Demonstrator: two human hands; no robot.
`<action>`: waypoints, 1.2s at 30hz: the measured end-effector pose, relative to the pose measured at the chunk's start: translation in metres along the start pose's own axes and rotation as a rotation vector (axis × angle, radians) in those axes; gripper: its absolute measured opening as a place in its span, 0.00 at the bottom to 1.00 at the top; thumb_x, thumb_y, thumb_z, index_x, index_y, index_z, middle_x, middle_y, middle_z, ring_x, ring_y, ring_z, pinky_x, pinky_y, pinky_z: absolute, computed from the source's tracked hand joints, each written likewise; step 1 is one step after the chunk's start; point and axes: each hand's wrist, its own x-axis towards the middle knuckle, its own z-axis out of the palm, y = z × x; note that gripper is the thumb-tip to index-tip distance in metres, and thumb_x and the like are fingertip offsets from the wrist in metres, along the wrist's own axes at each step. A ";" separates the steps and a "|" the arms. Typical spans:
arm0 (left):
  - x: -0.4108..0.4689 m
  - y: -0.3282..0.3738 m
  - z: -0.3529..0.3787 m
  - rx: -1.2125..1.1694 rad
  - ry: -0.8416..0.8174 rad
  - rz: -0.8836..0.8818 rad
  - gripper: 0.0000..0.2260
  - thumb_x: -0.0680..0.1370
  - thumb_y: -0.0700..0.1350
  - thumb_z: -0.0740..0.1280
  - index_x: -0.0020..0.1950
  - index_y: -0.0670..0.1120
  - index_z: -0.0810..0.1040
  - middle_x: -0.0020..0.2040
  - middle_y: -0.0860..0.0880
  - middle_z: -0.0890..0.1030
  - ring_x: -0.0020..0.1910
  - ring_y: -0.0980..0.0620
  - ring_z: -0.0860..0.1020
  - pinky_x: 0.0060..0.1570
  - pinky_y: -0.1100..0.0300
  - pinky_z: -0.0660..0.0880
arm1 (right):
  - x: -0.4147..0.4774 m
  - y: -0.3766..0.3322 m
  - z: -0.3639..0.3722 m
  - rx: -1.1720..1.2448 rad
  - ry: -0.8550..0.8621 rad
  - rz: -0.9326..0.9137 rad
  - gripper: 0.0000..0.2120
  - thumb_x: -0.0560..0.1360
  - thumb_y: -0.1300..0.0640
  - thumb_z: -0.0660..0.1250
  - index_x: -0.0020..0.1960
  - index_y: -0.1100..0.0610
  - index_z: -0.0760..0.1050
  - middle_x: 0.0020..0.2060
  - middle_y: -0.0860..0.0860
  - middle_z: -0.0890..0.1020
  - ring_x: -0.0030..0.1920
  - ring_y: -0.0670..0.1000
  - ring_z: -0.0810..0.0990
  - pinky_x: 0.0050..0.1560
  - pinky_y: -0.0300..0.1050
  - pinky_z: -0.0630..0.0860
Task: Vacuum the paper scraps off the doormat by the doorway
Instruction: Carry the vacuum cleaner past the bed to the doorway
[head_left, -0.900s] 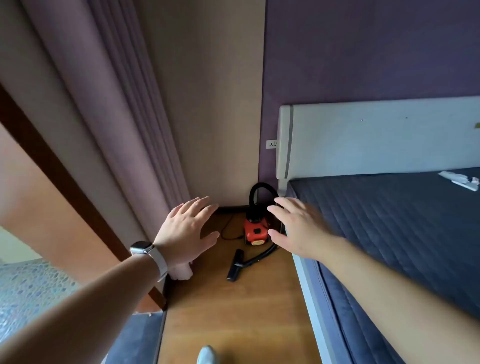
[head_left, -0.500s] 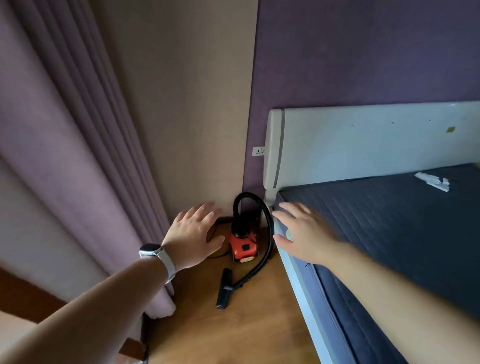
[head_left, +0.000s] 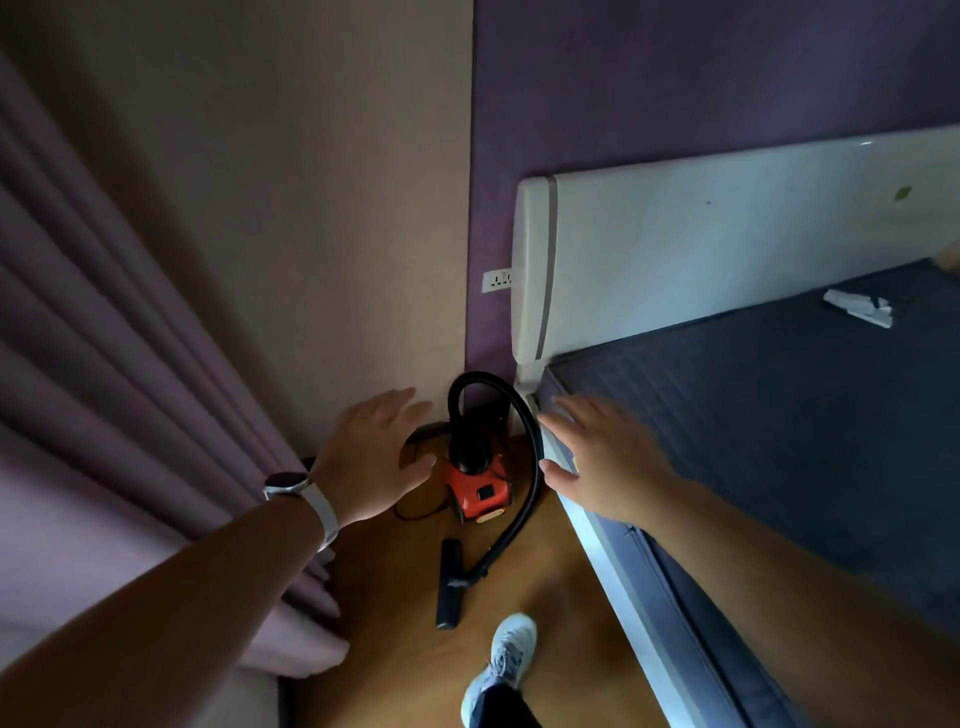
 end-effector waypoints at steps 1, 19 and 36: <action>0.013 -0.004 0.004 0.000 -0.018 0.004 0.32 0.77 0.65 0.58 0.78 0.51 0.65 0.78 0.48 0.64 0.77 0.47 0.62 0.73 0.50 0.58 | 0.010 0.007 0.008 0.012 0.006 -0.003 0.25 0.71 0.41 0.64 0.61 0.55 0.80 0.58 0.55 0.83 0.56 0.58 0.82 0.48 0.54 0.81; 0.213 -0.033 0.079 0.025 -0.268 0.075 0.39 0.72 0.67 0.48 0.78 0.49 0.65 0.78 0.47 0.64 0.76 0.45 0.63 0.73 0.48 0.60 | 0.151 0.126 0.122 0.191 -0.138 0.083 0.28 0.74 0.40 0.59 0.66 0.56 0.76 0.62 0.56 0.80 0.63 0.58 0.78 0.60 0.54 0.75; 0.361 -0.105 0.397 -0.018 -0.492 0.315 0.28 0.77 0.54 0.69 0.75 0.44 0.70 0.74 0.42 0.70 0.73 0.42 0.68 0.68 0.46 0.66 | 0.200 0.150 0.426 0.264 -0.360 0.377 0.27 0.71 0.41 0.60 0.62 0.57 0.76 0.57 0.56 0.79 0.57 0.61 0.78 0.50 0.53 0.76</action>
